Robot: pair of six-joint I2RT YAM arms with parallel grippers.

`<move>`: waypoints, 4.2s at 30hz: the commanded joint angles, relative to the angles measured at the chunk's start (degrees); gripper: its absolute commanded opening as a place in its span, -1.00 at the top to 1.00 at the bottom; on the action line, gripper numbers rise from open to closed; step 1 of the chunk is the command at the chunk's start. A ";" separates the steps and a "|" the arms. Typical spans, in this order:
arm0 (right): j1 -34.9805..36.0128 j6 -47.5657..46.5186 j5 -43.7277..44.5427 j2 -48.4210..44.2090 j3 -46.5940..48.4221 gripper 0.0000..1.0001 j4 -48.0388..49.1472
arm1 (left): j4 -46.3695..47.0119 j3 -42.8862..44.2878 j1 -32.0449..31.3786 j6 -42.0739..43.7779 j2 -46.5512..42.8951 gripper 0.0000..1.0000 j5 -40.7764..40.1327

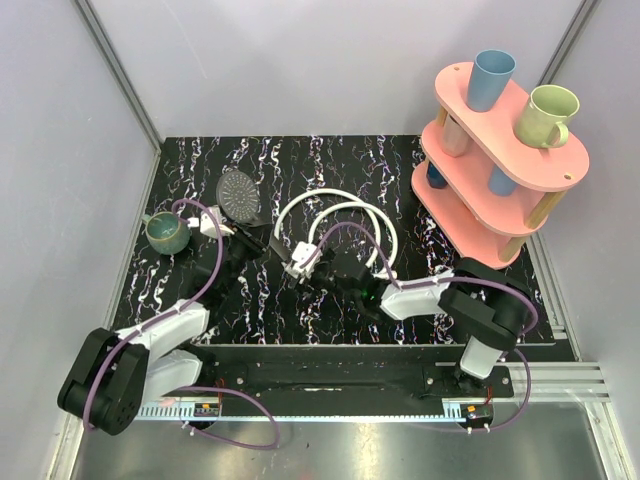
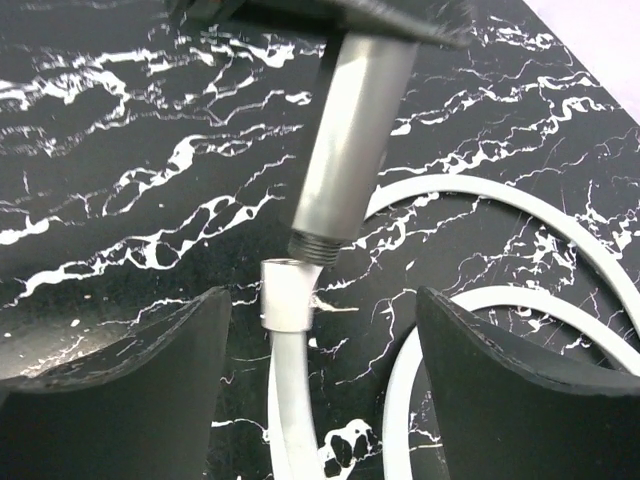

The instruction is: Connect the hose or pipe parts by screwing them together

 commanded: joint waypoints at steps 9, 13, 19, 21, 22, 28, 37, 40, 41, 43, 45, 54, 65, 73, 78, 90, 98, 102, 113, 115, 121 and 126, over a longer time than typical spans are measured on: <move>3.40 -7.15 9.95 7.51 4.97 -0.57 5.00 | 1.44 3.73 -0.86 1.17 -2.80 1.00 -3.36; 2.00 -3.55 4.01 5.68 5.06 -0.59 1.68 | -5.74 4.86 -0.86 3.45 -4.29 1.00 -9.83; -5.03 0.51 -17.62 5.93 2.09 -0.58 2.97 | -22.10 9.34 3.09 0.75 -7.19 1.00 -13.04; -6.53 -0.02 -23.41 6.63 1.98 -0.57 4.99 | -26.83 10.31 5.20 -1.54 -7.81 1.00 -11.89; -6.88 -1.42 -23.79 7.77 2.33 -0.57 5.44 | -28.25 11.19 5.64 -2.16 -8.07 1.00 -11.71; -6.89 -6.09 -28.45 11.90 2.25 -0.55 11.32 | -40.80 14.94 8.28 -8.93 -10.97 1.00 -13.37; -6.54 -5.91 -28.89 16.47 3.74 -0.39 13.27 | -57.62 23.41 8.81 -10.69 -10.71 1.00 -15.58; -5.83 -6.17 -27.05 16.92 1.99 -0.37 14.84 | -58.15 23.59 8.81 -10.95 -10.71 1.00 -15.05; -5.66 -6.52 -26.18 16.83 1.64 -0.37 14.85 | -58.15 23.59 8.72 -10.87 -10.54 1.00 -14.96; -5.57 -7.66 -25.73 16.83 1.46 -0.38 14.41 | -58.15 23.59 8.81 -10.95 -9.92 1.00 -14.79; -5.57 -8.28 -25.38 17.01 1.46 -0.38 14.32 | -58.06 23.76 8.81 -10.87 -9.39 1.00 -14.44; -5.30 -9.43 -25.73 19.11 3.13 -0.29 12.65 | -58.59 23.24 8.81 -10.95 -8.42 1.00 -14.35; -4.16 -10.57 -25.91 21.22 5.68 -0.08 12.03 | -58.85 21.57 8.81 -11.75 -8.60 1.00 -14.26; -3.63 -10.66 -24.15 21.23 5.94 0.07 11.15 | -58.41 21.92 8.81 -11.22 -8.60 1.00 -13.56; -3.63 -11.01 -22.83 20.61 4.54 -0.01 10.63 | -58.68 21.48 8.81 -11.13 -9.74 1.00 -13.64; -3.72 -10.92 -22.48 19.38 4.27 -0.04 9.57 | -58.50 21.74 8.81 -11.22 -8.87 1.00 -12.85; -3.72 -11.71 -22.56 17.98 4.18 -0.16 8.79 | -58.06 21.83 8.81 -11.39 -8.51 1.00 -12.85; -4.25 -11.01 -22.74 17.36 4.53 -0.12 7.82 | -57.80 21.83 8.81 -11.57 -7.90 1.00 -12.42; -4.86 -11.10 -23.71 17.18 5.32 0.03 5.18 | -57.80 22.88 8.81 -11.22 -7.28 1.00 -11.97; -4.86 -11.10 -23.62 17.36 5.41 0.06 5.09 | -57.88 22.97 8.81 -11.22 -7.11 1.00 -11.89; -4.95 -11.10 -24.14 17.80 6.03 0.32 4.56 | -57.80 23.32 8.81 -11.13 -6.58 1.00 -11.71; -4.86 -9.08 -28.71 16.92 7.08 0.95 8.16 | -60.78 22.62 8.81 -12.01 -7.63 1.00 -13.37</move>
